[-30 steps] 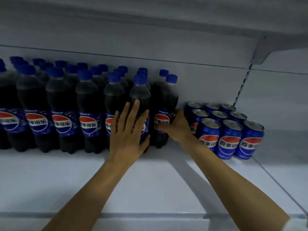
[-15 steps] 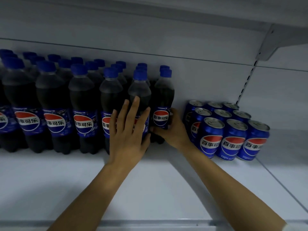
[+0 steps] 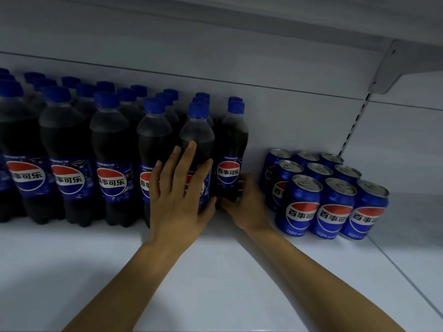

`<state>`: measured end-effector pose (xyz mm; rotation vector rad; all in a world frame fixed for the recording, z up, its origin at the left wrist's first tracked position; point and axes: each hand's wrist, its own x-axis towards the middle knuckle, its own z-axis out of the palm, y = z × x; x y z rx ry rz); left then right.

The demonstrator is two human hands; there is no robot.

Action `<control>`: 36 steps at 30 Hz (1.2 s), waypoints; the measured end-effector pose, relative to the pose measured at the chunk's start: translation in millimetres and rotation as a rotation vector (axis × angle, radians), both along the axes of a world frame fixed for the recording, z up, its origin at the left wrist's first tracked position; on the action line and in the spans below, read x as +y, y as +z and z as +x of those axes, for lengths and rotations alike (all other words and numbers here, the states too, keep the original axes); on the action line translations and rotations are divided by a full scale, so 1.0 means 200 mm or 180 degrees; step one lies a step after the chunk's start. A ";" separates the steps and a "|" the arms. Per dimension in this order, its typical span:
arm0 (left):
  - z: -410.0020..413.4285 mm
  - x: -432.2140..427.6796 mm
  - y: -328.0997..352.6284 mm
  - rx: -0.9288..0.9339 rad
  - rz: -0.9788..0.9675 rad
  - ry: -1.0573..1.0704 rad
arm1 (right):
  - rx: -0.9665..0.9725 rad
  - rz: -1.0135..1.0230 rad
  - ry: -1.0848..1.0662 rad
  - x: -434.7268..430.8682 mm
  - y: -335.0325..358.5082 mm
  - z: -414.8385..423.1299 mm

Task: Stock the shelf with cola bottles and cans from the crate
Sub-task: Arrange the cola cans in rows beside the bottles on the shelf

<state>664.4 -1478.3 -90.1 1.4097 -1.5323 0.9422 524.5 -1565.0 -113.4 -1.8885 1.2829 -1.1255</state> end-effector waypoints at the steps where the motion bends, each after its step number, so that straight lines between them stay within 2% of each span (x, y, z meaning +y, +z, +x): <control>1: 0.00 0.00 0.00 0.0012 -0.0007 -0.0011 | -0.0004 0.0016 0.0008 0.00 0.00 0.00; 11: -0.01 0.02 -0.01 -0.0011 0.0234 -0.0001 | -0.0075 0.0254 0.0019 0.02 0.05 0.01; 14: -0.02 0.06 0.01 0.0098 0.0326 -0.0053 | -0.0089 0.0415 -0.0033 0.14 0.07 -0.02; 17: -0.09 0.13 0.07 0.0357 0.0414 -0.0107 | -0.0294 0.0421 0.0239 0.34 0.11 -0.13; 22: -0.52 0.34 0.20 0.1159 0.0425 -0.0953 | -0.0887 0.0164 0.0672 0.79 0.22 -0.58; 26: -1.10 0.61 0.16 0.1458 0.0485 -0.1861 | -0.1327 -0.0131 0.0274 1.22 0.25 -1.16; 29: -1.57 0.84 -0.02 0.1421 0.0994 -0.2321 | -0.1511 -0.0091 -0.0452 1.52 0.15 -1.71; 33: -2.12 1.14 -0.40 0.1432 0.2473 -0.2743 | -0.1425 0.0282 -0.1505 1.94 -0.12 -2.41; 36: -2.39 1.33 -0.64 0.1401 0.3262 -0.2868 | -0.1409 0.0733 -0.2102 2.24 -0.31 -2.76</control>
